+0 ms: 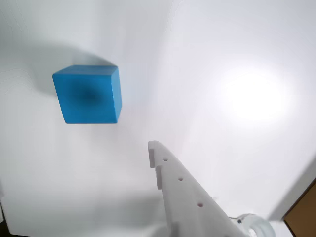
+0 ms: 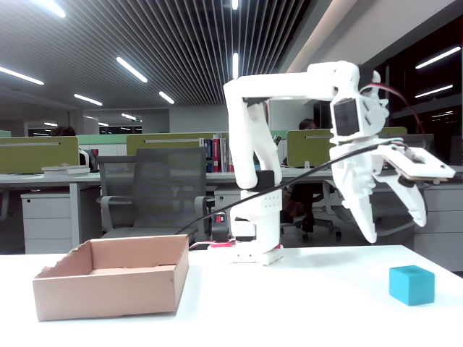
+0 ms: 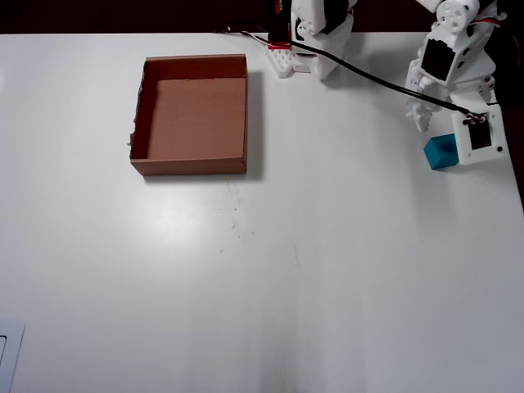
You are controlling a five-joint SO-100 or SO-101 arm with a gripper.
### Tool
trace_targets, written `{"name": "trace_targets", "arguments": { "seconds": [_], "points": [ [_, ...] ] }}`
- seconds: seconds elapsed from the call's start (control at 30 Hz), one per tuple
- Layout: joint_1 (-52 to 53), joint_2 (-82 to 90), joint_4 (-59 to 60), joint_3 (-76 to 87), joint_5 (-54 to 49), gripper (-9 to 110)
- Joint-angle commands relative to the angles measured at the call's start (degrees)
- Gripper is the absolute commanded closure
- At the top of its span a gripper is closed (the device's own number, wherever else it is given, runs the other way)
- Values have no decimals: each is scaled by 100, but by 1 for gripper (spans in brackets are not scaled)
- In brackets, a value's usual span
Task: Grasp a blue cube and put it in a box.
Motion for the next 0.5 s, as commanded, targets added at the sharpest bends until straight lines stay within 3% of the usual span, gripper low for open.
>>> {"name": "trace_targets", "arguments": {
  "seconds": [0.0, 0.47],
  "points": [
    [-44, -211, -149, -422, 35, 64],
    [-105, -1143, -633, -624, 88, 66]
  ]
}}
